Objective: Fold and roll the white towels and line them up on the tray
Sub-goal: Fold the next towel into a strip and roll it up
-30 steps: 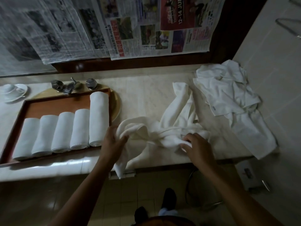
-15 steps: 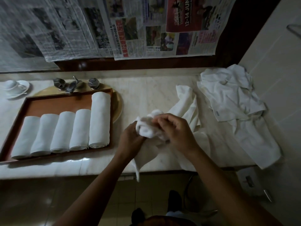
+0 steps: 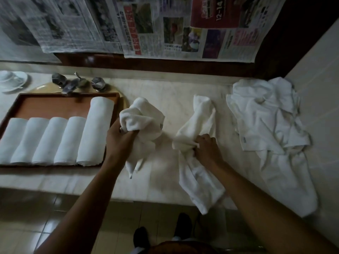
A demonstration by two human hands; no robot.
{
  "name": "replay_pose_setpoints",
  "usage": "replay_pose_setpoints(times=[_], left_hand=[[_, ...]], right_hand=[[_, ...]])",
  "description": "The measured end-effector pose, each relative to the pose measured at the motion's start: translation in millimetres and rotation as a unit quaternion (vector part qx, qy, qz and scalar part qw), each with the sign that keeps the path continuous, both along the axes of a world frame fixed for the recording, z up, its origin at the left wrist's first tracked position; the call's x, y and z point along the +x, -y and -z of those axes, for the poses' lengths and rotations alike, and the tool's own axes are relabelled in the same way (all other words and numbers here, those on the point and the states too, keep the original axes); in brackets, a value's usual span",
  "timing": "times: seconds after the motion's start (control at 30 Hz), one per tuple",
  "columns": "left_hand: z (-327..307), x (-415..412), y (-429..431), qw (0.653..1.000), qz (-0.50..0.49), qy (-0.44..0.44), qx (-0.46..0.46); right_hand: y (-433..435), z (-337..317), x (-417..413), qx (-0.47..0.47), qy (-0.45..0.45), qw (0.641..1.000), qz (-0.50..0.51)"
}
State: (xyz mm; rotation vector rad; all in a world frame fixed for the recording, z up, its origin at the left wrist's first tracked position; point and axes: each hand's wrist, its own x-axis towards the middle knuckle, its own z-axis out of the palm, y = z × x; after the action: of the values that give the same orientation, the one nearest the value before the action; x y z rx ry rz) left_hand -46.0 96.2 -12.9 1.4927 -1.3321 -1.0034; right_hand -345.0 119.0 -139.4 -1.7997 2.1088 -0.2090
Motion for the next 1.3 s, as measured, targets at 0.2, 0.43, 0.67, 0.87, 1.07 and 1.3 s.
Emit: replay_pose_setpoints(times=[0.2, 0.43, 0.67, 0.87, 1.07, 1.3], left_hand=[[2, -24, -1, 1.0, 0.014, 0.009, 0.009], [-10, -47, -11, 1.0, 0.026, -0.011, 0.01], [-20, -45, -33, 0.997, 0.073, -0.03, 0.004], [-31, -27, -56, 0.992, 0.119, -0.033, -0.003], [-45, 19, -90, 0.979, 0.175, -0.058, 0.085], [-26, 109, -115, 0.904, 0.336, 0.139, 0.225]], right_hand=[[8, -61, -83, -0.159, 0.018, 0.984, 0.08], [-8, -156, -195, -0.342, -0.072, 0.917, 0.191], [-12, -114, -185, 0.009, 0.001, 0.98, 0.201], [-54, -140, -2, -0.02, 0.296, 0.954, -0.045], [-99, -149, 101, -0.133, 0.269, 0.95, -0.087], [-149, -200, 140, -0.074, 0.261, 0.961, -0.044]])
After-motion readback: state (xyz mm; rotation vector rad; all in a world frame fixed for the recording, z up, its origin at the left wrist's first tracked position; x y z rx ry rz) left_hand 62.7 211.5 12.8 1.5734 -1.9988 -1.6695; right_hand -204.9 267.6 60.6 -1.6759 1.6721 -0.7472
